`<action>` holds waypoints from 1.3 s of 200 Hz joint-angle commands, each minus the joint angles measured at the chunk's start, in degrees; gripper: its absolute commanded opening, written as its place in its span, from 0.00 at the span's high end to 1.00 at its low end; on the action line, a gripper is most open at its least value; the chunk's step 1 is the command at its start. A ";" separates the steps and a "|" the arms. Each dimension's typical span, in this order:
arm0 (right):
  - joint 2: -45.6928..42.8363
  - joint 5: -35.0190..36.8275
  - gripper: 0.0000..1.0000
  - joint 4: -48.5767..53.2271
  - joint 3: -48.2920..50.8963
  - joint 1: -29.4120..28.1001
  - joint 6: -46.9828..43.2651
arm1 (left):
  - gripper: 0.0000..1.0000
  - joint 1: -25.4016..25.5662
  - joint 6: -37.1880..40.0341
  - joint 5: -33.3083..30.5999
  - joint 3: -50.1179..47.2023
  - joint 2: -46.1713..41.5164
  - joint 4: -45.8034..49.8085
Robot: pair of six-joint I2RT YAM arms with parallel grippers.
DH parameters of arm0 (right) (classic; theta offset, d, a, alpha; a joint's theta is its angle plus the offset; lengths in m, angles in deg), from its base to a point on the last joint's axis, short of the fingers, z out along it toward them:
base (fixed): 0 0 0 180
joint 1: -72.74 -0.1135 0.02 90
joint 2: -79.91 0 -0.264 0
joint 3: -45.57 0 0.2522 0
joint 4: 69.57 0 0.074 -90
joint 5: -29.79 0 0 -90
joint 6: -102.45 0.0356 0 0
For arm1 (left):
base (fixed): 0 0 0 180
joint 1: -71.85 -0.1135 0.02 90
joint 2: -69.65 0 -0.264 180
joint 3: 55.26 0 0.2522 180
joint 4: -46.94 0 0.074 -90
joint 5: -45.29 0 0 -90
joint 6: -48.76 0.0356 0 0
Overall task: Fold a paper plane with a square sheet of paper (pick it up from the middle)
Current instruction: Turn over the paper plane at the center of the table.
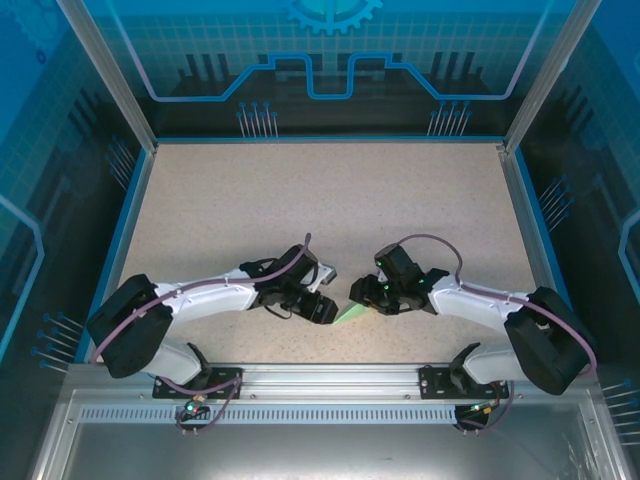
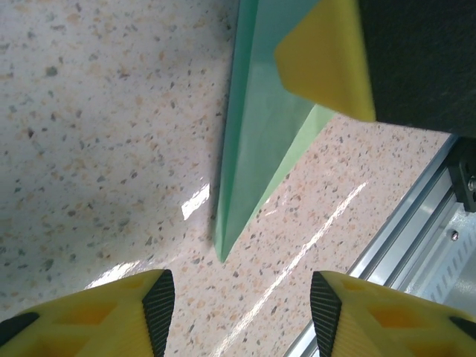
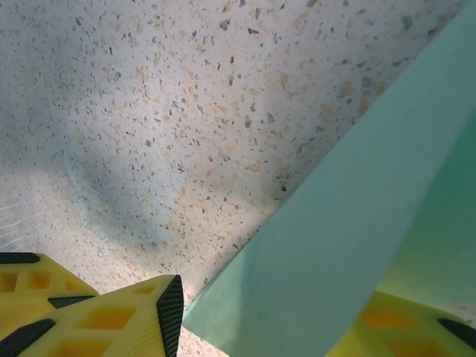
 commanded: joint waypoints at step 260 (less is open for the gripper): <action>-17.63 -2.95 0.50 11.37 5.58 11.40 -8.12 | 0.76 10.34 3.65 -17.28 16.40 16.34 4.90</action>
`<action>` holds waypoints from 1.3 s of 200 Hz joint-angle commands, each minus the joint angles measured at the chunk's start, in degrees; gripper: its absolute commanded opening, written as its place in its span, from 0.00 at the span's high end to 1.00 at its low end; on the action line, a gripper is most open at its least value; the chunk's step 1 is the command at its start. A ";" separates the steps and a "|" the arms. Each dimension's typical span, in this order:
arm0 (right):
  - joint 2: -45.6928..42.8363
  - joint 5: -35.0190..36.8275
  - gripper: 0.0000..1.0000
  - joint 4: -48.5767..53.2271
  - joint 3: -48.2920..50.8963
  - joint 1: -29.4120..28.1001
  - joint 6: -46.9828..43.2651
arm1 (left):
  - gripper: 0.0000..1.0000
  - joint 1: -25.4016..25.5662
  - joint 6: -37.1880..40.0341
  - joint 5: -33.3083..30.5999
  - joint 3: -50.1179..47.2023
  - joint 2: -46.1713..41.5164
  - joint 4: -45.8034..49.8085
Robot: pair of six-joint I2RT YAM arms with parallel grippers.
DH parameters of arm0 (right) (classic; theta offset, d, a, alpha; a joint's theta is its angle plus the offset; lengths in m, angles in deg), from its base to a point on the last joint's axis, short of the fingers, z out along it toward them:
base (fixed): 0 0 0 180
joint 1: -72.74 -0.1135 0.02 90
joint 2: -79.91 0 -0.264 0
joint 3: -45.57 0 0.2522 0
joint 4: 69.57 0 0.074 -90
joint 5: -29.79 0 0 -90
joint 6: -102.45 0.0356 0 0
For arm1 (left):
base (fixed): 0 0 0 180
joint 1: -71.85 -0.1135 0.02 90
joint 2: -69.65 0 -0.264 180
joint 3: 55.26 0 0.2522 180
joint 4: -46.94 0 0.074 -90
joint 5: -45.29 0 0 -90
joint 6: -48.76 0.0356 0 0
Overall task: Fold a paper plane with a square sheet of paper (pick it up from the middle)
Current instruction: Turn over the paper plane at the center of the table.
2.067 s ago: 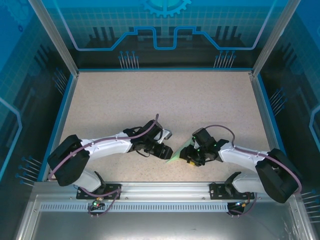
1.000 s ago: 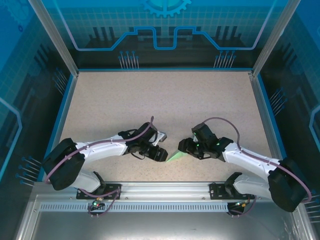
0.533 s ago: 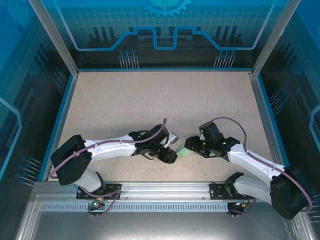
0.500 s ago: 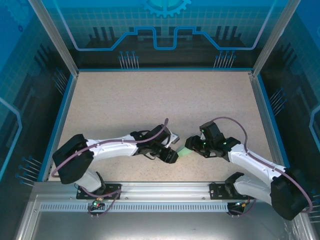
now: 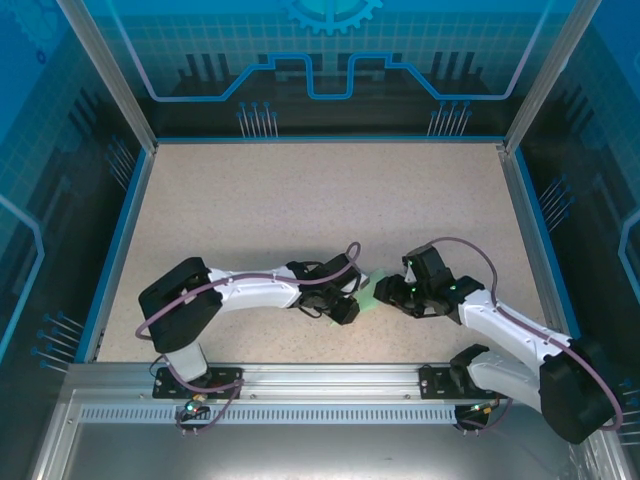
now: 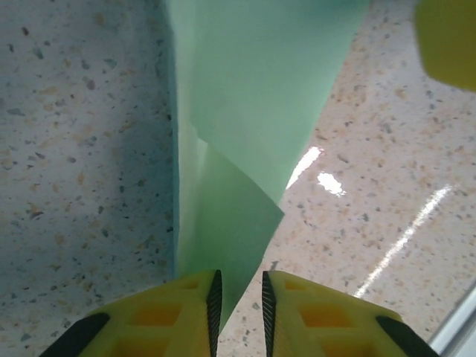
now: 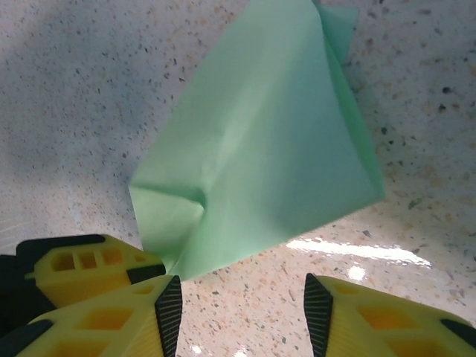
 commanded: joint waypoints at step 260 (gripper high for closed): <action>10.45 -8.55 0.52 -8.78 -1.92 4.78 -4.86 | 0.54 4.34 8.42 -6.37 9.73 3.30 9.37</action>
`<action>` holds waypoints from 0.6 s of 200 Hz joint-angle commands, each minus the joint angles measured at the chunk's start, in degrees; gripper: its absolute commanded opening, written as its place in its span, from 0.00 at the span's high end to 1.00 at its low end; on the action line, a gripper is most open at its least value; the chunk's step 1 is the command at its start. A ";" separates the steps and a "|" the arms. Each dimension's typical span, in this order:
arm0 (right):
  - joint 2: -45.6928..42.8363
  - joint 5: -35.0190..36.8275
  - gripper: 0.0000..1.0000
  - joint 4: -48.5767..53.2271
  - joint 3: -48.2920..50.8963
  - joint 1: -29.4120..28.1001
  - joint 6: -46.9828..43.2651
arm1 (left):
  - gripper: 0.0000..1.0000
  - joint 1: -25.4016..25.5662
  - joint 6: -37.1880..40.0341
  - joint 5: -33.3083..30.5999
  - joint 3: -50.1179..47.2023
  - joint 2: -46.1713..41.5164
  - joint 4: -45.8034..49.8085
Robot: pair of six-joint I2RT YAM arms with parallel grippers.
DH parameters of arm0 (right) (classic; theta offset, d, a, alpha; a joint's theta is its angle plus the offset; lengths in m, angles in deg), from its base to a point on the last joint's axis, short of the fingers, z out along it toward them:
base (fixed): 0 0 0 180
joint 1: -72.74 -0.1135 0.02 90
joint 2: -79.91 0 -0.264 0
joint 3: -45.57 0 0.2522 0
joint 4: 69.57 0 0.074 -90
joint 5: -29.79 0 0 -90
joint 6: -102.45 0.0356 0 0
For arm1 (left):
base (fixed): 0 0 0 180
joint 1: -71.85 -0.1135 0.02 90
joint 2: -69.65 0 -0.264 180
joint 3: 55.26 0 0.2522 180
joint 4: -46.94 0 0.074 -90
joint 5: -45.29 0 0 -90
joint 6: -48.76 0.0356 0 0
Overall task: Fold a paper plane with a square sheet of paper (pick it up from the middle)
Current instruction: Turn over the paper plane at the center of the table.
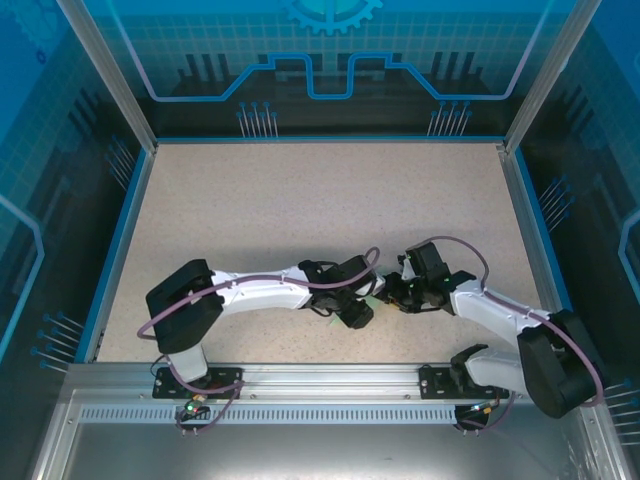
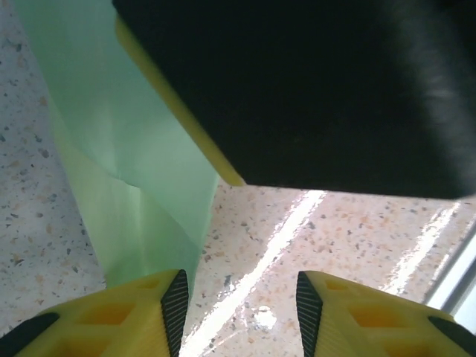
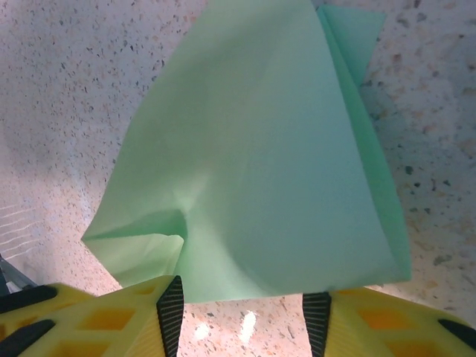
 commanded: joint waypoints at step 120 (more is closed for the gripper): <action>5.55 -4.27 0.52 -5.94 -4.18 1.28 -0.10 | 0.54 0.35 3.48 -6.03 4.53 5.72 4.92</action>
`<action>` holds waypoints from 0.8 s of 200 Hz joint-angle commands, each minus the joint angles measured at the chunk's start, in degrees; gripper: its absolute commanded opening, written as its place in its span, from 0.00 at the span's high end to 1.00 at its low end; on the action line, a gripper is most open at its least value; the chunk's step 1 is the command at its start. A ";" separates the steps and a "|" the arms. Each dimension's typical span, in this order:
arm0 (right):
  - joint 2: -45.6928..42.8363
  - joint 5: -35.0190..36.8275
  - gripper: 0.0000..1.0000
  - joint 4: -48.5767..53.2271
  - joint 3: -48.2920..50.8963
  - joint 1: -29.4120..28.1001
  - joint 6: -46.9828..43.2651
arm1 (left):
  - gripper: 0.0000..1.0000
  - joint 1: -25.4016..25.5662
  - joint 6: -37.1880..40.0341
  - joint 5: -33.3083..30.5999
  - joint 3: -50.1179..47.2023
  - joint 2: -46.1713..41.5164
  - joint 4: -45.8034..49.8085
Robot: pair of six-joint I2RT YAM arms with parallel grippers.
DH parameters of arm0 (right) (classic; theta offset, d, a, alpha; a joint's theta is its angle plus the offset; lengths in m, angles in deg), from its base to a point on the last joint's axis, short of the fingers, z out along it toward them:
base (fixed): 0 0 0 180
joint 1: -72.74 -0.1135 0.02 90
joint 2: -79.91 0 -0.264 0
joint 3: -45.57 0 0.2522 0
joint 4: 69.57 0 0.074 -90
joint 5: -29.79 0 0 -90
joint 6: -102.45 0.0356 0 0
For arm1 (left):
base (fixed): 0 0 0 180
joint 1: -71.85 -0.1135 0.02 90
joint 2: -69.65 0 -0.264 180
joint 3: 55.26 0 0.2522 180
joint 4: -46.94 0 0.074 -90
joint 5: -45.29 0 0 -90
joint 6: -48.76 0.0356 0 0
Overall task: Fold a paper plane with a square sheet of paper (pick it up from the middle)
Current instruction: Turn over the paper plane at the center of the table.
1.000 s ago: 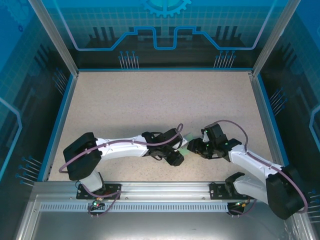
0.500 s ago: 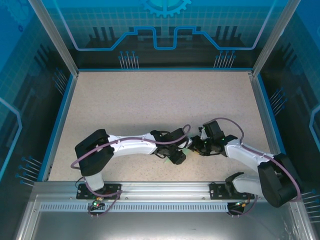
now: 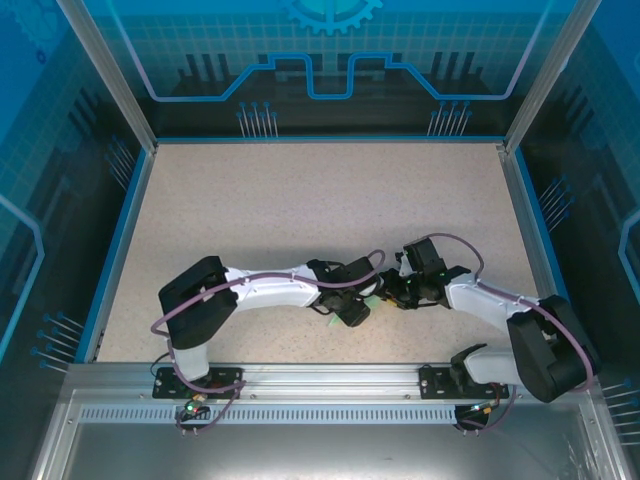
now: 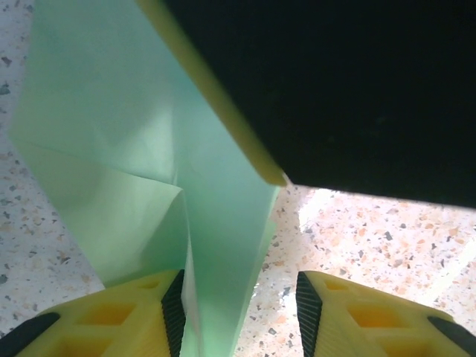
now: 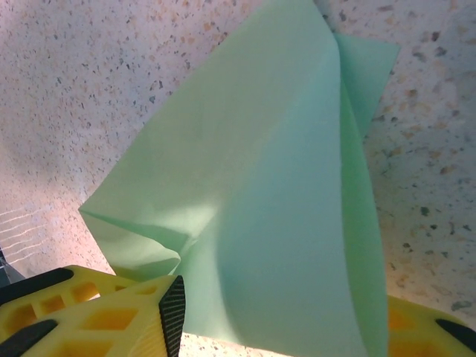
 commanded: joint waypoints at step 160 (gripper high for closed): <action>1.84 -7.49 0.62 -6.29 -3.66 2.95 1.57 | 0.53 1.63 3.11 -0.90 2.59 2.99 1.40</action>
